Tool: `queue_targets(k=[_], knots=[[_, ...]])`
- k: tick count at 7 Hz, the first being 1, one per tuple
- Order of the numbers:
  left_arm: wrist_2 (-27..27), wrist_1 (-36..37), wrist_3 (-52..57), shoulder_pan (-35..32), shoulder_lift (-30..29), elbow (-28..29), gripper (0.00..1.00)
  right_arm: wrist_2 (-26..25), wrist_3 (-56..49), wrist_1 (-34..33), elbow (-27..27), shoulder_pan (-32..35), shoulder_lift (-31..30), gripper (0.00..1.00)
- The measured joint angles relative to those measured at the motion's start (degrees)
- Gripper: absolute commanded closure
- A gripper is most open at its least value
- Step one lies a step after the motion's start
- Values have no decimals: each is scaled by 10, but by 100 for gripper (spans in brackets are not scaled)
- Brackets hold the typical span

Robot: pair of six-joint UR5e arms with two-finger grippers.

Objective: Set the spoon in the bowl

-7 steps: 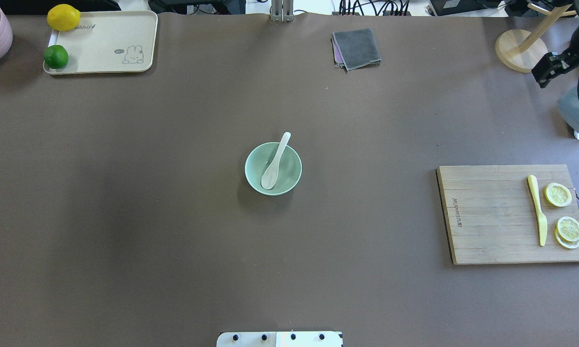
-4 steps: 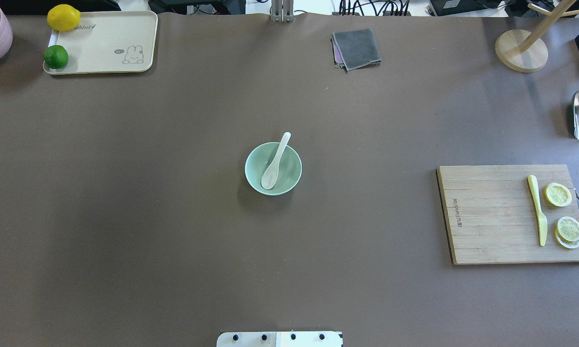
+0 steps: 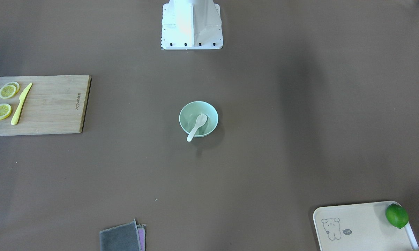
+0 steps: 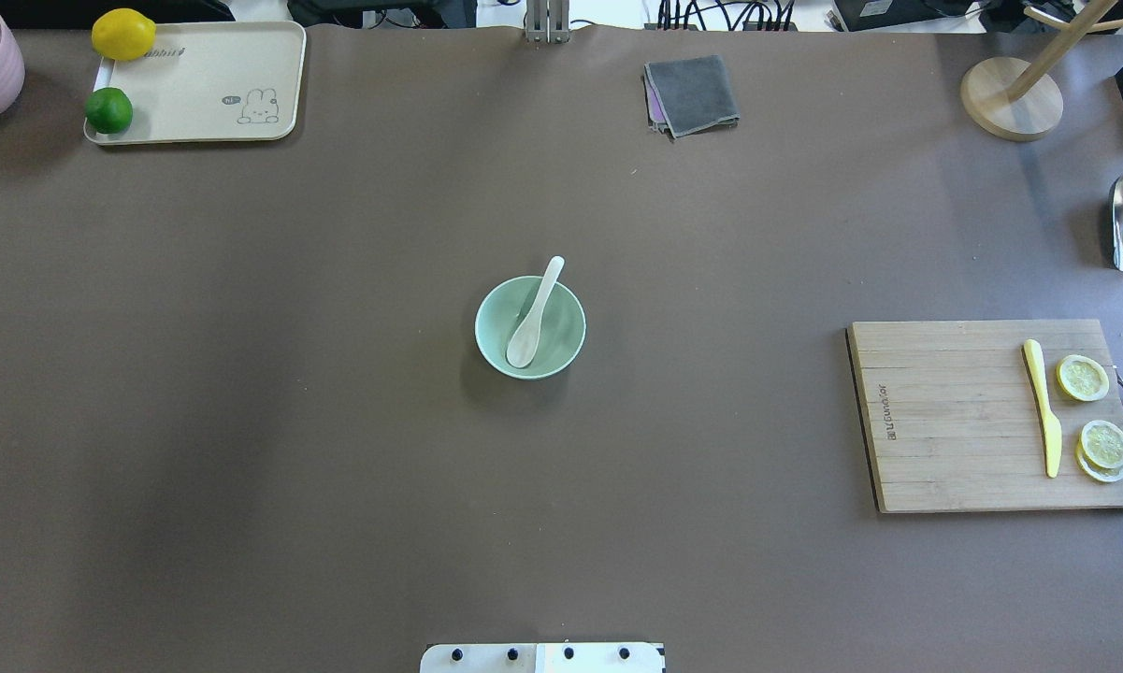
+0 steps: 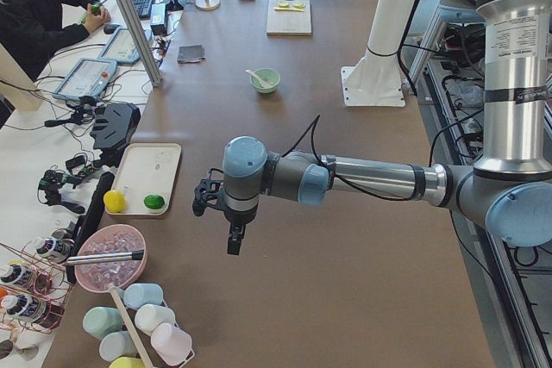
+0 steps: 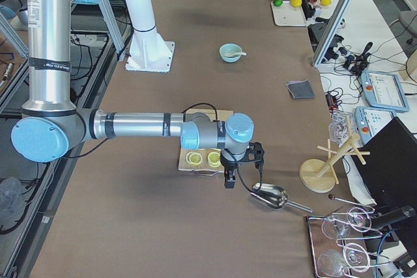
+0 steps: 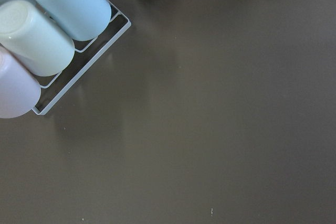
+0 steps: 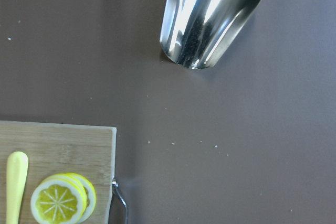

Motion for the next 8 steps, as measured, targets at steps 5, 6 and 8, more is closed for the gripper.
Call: queue_targets(k=[5,6,8], knots=[[0,-8,-2,1,0,6,2,3,1,-110,98,49,-2,0],[1,-9,-2,0,-2,7,2,-1,-2,-119,104,49,-4,0],[2,-10,-2,-1,-5,9,2,-3,-3,-123,107,49,-6,0]])
